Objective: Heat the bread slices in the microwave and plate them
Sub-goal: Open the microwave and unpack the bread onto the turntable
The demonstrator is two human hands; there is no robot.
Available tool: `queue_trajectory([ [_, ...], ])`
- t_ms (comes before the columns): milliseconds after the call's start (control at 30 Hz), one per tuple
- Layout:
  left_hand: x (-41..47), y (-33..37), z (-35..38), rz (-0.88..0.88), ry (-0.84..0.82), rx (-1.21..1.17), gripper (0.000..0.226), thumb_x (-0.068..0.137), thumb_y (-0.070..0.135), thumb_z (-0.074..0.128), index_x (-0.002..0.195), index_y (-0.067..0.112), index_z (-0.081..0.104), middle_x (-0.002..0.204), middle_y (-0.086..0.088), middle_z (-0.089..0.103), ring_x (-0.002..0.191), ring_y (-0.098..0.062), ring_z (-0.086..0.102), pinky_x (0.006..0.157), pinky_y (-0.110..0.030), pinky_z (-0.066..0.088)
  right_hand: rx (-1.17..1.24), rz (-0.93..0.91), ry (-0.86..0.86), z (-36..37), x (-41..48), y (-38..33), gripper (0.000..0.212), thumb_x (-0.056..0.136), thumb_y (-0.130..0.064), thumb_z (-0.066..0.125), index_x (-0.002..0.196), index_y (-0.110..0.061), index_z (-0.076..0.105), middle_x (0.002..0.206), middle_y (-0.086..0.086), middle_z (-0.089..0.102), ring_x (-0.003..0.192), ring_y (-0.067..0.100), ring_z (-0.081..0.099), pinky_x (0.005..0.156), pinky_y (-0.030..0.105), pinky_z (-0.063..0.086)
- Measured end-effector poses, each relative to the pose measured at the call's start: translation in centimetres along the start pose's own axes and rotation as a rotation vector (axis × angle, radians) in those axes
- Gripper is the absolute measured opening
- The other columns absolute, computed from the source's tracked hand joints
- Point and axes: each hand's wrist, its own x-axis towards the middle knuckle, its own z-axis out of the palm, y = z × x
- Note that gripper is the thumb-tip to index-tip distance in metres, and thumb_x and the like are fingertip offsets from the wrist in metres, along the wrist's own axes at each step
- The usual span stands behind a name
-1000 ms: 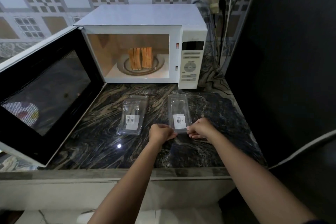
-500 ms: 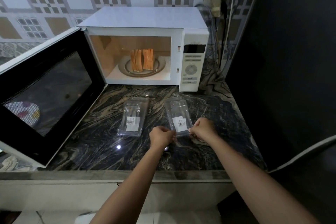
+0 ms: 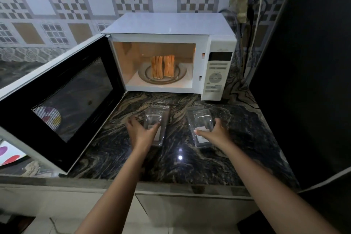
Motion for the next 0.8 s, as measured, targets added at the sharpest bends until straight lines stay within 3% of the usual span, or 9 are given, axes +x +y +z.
queue_trajectory([
  [100, 1.2, -1.4, 0.1, -0.030, -0.117, 0.037, 0.116, 0.065, 0.045, 0.080, 0.149, 0.006, 0.010, 0.156, -0.011, 0.008, 0.142, -0.031, 0.020, 0.113, -0.043, 0.028, 0.048, 0.029, 0.003, 1.1, 0.5, -0.3, 0.115, 0.064, -0.041, 0.082, 0.148, -0.012, 0.009, 0.154, 0.011, 0.021, 0.139, 0.030, 0.028, 0.111, 0.043, 0.032],
  [233, 3.1, -2.1, 0.4, -0.004, -0.250, 0.042, 0.124, 0.061, 0.042, 0.084, 0.150, 0.012, 0.003, 0.158, -0.011, 0.004, 0.145, -0.029, 0.011, 0.116, -0.043, 0.021, -0.036, 0.031, 0.057, 1.8, 0.7, -0.6, 0.102, 0.065, -0.032, 0.084, 0.143, -0.009, 0.021, 0.146, 0.012, 0.034, 0.132, 0.030, 0.037, 0.103, 0.036, 0.039],
  [333, 4.2, -2.5, 0.5, 0.039, -0.347, 0.001, 0.126, 0.053, 0.033, 0.090, 0.149, 0.017, 0.010, 0.151, -0.009, 0.028, 0.136, -0.025, 0.034, 0.111, -0.038, 0.032, -0.120, 0.026, 0.097, 2.2, 0.7, -0.9, 0.094, 0.065, -0.033, 0.084, 0.136, -0.009, 0.028, 0.141, 0.015, 0.039, 0.127, 0.032, 0.041, 0.099, 0.039, 0.043],
  [433, 4.2, -2.8, 0.8, 0.074, -0.416, -0.060, 0.111, 0.052, 0.017, 0.091, 0.142, 0.020, 0.027, 0.127, -0.001, 0.054, 0.112, -0.020, 0.054, 0.098, -0.035, 0.046, -0.215, -0.012, 0.135, 2.6, 0.2, -1.4, 0.085, 0.065, -0.036, 0.083, 0.128, -0.012, 0.032, 0.135, 0.016, 0.041, 0.120, 0.032, 0.046, 0.092, 0.039, 0.047],
  [533, 4.1, -3.1, 1.2, 0.106, -0.403, -0.094, 0.097, 0.049, 0.016, 0.090, 0.131, 0.023, 0.038, 0.120, -0.003, 0.059, 0.107, -0.023, 0.059, 0.093, -0.044, 0.050, -0.342, -0.065, 0.151, 2.8, -0.4, -1.9, 0.090, 0.064, -0.040, 0.083, 0.132, -0.015, 0.029, 0.136, 0.016, 0.036, 0.118, 0.032, 0.048, 0.088, 0.037, 0.048],
  [633, 4.4, -3.3, 1.7, 0.153, -0.416, -0.070, 0.103, 0.037, 0.030, 0.088, 0.127, 0.031, 0.037, 0.124, -0.002, 0.055, 0.107, -0.021, 0.059, 0.092, -0.044, 0.051, -0.348, -0.082, 0.139, 3.0, -1.0, -2.5, 0.095, 0.063, -0.038, 0.084, 0.135, -0.019, 0.026, 0.137, 0.017, 0.032, 0.120, 0.033, 0.046, 0.088, 0.036, 0.046],
  [700, 4.6, -3.3, 1.7, 0.173, -0.458, -0.037, 0.109, 0.031, 0.036, 0.084, 0.129, 0.033, 0.035, 0.129, -0.002, 0.049, 0.110, -0.021, 0.057, 0.093, -0.043, 0.050, -0.302, -0.092, 0.121, 3.2, -1.3, -2.5, 0.094, 0.062, -0.034, 0.085, 0.134, -0.022, 0.025, 0.133, 0.018, 0.038, 0.117, 0.033, 0.048, 0.086, 0.035, 0.045],
  [800, 4.7, -2.6, 1.2, 0.144, -0.551, -0.002, 0.111, 0.032, 0.031, 0.088, 0.129, 0.030, 0.034, 0.125, -0.003, 0.056, 0.106, -0.023, 0.059, 0.092, -0.044, 0.051, -0.213, -0.111, 0.084, 3.5, -1.8, -2.3, 0.096, 0.065, -0.023, 0.085, 0.138, -0.023, 0.022, 0.129, 0.020, 0.048, 0.117, 0.033, 0.049, 0.086, 0.031, 0.042],
])
